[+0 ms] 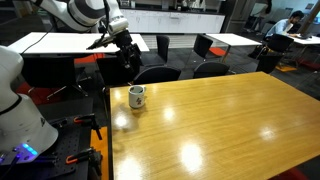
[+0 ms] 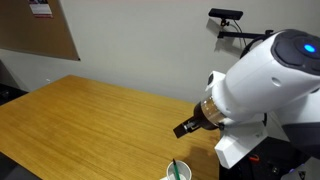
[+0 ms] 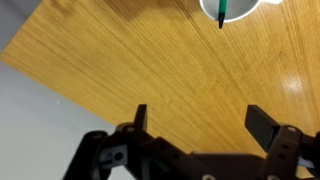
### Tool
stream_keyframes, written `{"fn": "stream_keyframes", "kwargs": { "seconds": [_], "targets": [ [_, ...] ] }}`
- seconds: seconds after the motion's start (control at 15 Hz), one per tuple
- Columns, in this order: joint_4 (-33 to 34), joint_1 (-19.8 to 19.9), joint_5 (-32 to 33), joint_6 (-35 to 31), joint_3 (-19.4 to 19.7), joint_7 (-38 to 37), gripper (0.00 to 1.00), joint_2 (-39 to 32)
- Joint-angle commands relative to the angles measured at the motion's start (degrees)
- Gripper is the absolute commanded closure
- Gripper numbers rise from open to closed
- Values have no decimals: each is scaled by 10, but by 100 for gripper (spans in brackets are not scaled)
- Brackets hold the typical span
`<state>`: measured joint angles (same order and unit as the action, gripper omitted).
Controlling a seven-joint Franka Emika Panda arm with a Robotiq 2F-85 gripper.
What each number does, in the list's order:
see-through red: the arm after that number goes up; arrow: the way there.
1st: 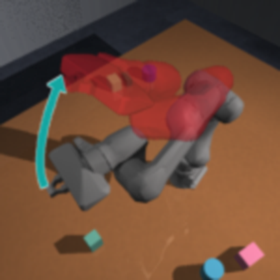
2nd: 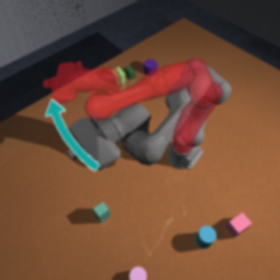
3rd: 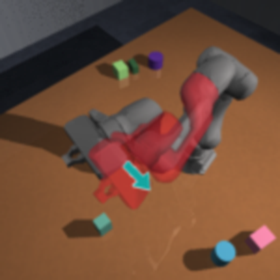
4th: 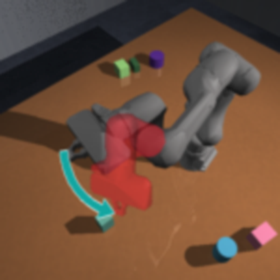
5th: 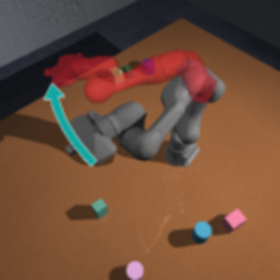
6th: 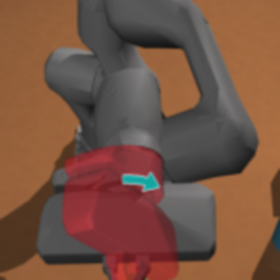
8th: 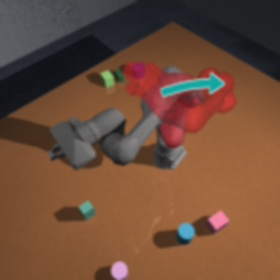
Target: Remove the pen from the mug and put it on the table
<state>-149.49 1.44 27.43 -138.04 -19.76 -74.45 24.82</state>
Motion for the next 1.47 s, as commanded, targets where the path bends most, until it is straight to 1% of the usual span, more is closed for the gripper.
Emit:
{"fn": "stream_keyframes", "kwargs": {
  "seconds": [0.0,0.2,0.27,0.33,0.4,0.47,0.6,0.73,0.8,0.87,0.93,1.0,1.07,1.13,1.2,1.27,1.33,1.4],
  "targets": [
    [-23,-17,-1,-3,-26,-53,0,13],
    [-30,-25,8,-13,-47,-97,0,0],
    [-32,-27,9,-17,-52,-110,3,-5],
    [-34,-30,9,-24,-54,-119,13,-10],
    [-37,-32,12,-30,-58,-130,19,-14],
    [-39,-31,15,-35,-61,-143,20,-19],
    [-38,-30,26,-38,-69,-169,30,-32],
    [-34,-27,45,-36,-78,-200,31,-50],
    [-33,-27,55,-37,-80,-215,37,-59],
    [-31,-28,69,-40,-80,-231,35,-71],
    [-30,-29,83,-44,-79,-244,39,-82],
    [-29,-29,103,-60,-75,-258,40,-94],
    [-28,-28,122,-76,-70,-274,46,-107],
    [-26,-27,145,-88,-66,-293,43,-118],
    [-25,-7,161,-106,-81,-305,37,-127],
    [-23,-4,182,-117,-81,-320,34,-137],
    [-20,1,201,-125,-81,-333,33,-145],
    [-17,4,217,-130,-80,-344,27,-154]
  ]
}}
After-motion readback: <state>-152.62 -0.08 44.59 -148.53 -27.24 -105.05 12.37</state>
